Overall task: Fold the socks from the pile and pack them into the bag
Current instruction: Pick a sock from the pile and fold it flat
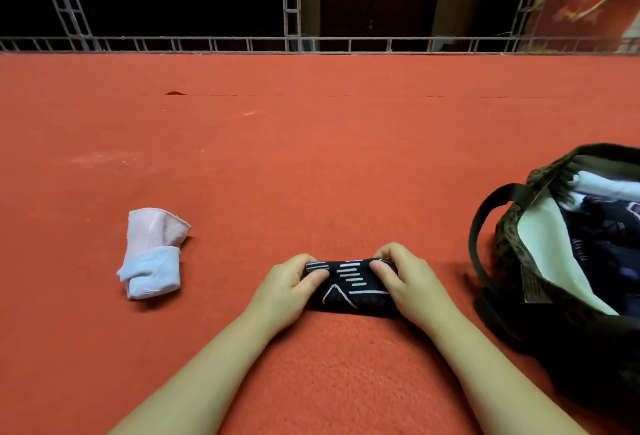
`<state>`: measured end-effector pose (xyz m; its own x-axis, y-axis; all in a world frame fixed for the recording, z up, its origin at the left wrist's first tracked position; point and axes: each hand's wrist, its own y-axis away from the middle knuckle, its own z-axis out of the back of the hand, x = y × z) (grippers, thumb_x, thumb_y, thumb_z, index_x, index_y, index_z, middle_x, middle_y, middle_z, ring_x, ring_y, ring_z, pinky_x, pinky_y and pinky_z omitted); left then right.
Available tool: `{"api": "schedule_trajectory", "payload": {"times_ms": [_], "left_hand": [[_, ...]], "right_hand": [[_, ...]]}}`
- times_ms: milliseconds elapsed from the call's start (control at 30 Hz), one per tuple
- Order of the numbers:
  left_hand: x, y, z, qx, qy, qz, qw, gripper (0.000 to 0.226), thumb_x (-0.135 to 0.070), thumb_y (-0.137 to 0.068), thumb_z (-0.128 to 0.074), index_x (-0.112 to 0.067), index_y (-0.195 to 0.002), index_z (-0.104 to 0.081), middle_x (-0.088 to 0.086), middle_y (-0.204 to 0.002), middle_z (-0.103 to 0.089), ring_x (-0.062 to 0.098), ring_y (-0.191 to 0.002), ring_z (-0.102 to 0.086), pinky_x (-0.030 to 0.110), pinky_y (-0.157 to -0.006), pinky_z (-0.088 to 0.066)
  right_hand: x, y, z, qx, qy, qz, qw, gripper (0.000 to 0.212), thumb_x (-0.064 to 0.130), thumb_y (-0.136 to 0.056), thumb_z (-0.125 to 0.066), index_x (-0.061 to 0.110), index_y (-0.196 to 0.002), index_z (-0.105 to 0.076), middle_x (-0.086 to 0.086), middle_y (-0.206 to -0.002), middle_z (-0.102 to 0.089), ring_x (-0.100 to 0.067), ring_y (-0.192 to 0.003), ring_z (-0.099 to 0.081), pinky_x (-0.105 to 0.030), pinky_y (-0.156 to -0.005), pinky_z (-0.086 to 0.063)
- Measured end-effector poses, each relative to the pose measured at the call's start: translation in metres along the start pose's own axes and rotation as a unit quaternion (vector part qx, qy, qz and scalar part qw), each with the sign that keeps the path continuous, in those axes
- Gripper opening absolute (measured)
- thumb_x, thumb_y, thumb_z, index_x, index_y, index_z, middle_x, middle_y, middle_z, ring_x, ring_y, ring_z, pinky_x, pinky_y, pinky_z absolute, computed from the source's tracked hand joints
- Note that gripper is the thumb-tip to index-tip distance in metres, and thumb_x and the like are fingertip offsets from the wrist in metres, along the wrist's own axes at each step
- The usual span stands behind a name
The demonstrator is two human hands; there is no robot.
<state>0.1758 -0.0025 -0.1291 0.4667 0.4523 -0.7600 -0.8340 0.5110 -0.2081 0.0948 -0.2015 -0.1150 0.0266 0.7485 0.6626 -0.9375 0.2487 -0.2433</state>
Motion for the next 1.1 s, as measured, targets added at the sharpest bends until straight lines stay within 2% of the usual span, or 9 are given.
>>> {"api": "schedule_trajectory", "payload": {"times_ms": [133,233,367,467,567,700,867,1000,1100], "left_hand": [[-0.004,-0.009,-0.008,-0.041,0.001,0.053,0.998,0.014,-0.031,-0.092,-0.056,-0.024,-0.080,-0.058,-0.009,-0.073,-0.061,0.008,-0.072,-0.056,0.029,-0.072,-0.044],[0.000,-0.016,-0.014,-0.031,-0.147,0.056,0.987,0.024,-0.043,-0.091,-0.052,-0.019,-0.092,-0.058,-0.005,-0.093,-0.061,0.017,-0.095,-0.055,0.034,-0.086,-0.041],[0.000,-0.020,-0.018,0.045,-0.253,0.095,0.962,0.051,-0.059,-0.092,-0.037,-0.019,-0.121,-0.051,0.001,-0.145,-0.040,0.021,-0.140,-0.025,0.039,-0.116,-0.012],[-0.002,-0.020,-0.017,0.103,-0.258,0.102,0.955,0.062,-0.058,-0.094,-0.032,-0.013,-0.135,-0.044,0.001,-0.157,-0.020,0.017,-0.147,-0.006,0.039,-0.119,0.001],[-0.010,-0.012,-0.016,0.059,-0.110,0.108,0.986,0.043,-0.046,-0.097,-0.040,-0.015,-0.125,-0.051,0.003,-0.136,-0.051,0.019,-0.133,-0.038,0.035,-0.112,-0.023],[-0.049,0.005,-0.027,-0.068,0.175,0.104,0.977,0.009,-0.024,-0.094,-0.054,-0.017,-0.090,-0.051,-0.001,-0.085,-0.059,0.016,-0.079,-0.057,0.028,-0.067,-0.050],[-0.106,0.002,-0.039,-0.128,0.215,0.043,0.967,0.009,-0.018,-0.092,-0.058,-0.014,-0.097,-0.052,-0.002,-0.086,-0.058,0.012,-0.078,-0.055,0.013,-0.061,-0.041],[-0.165,-0.005,-0.054,-0.077,0.286,0.056,0.953,0.017,-0.022,-0.095,-0.053,-0.010,-0.107,-0.049,0.005,-0.087,-0.055,0.015,-0.056,-0.050,0.016,-0.035,-0.032],[-0.209,-0.013,-0.074,-0.008,0.294,0.083,0.952,0.020,-0.025,-0.093,-0.048,-0.018,-0.112,-0.045,0.001,-0.086,-0.052,0.014,-0.057,-0.045,0.017,-0.039,-0.028]], "right_hand": [[0.002,-0.009,-0.010,-0.042,0.062,-0.090,0.993,0.019,0.041,-0.090,-0.057,0.024,-0.092,-0.048,0.004,-0.089,-0.064,-0.023,-0.089,-0.059,-0.033,-0.070,-0.039],[-0.004,-0.012,-0.013,-0.031,0.176,-0.122,0.976,0.022,0.048,-0.091,-0.050,0.026,-0.089,-0.051,0.004,-0.098,-0.065,-0.023,-0.100,-0.059,-0.035,-0.078,-0.038],[-0.008,-0.006,-0.006,0.015,0.269,-0.136,0.954,0.049,0.065,-0.088,-0.036,0.024,-0.088,-0.061,0.000,-0.103,-0.062,-0.025,-0.106,-0.055,-0.038,-0.087,-0.038],[-0.007,0.002,-0.003,0.056,0.247,-0.129,0.959,0.047,0.068,-0.086,-0.039,0.024,-0.074,-0.049,-0.001,-0.103,-0.060,-0.025,-0.106,-0.052,-0.036,-0.088,-0.036],[-0.003,0.016,0.000,0.032,0.137,-0.118,0.983,0.039,0.054,-0.092,-0.043,0.017,-0.087,-0.056,-0.003,-0.103,-0.063,-0.026,-0.103,-0.055,-0.034,-0.087,-0.038],[0.017,0.038,0.014,-0.073,-0.119,-0.122,0.983,0.017,0.032,-0.096,-0.051,0.014,-0.097,-0.052,0.008,-0.089,-0.059,-0.017,-0.090,-0.057,-0.024,-0.069,-0.033],[0.044,0.064,0.066,-0.157,-0.136,-0.064,0.976,0.018,0.021,-0.094,-0.054,0.022,-0.108,-0.043,0.008,-0.093,-0.057,-0.014,-0.072,-0.063,-0.038,-0.068,-0.055],[0.050,0.080,0.129,-0.210,-0.059,-0.035,0.975,0.046,0.010,-0.091,-0.052,0.021,-0.131,-0.033,0.004,-0.121,-0.045,-0.014,-0.103,-0.051,-0.022,-0.088,-0.037],[0.039,0.096,0.176,-0.239,-0.020,-0.056,0.969,0.045,0.009,-0.090,-0.049,0.020,-0.129,-0.031,-0.001,-0.129,-0.043,-0.022,-0.110,-0.051,-0.031,-0.089,-0.038]]}}
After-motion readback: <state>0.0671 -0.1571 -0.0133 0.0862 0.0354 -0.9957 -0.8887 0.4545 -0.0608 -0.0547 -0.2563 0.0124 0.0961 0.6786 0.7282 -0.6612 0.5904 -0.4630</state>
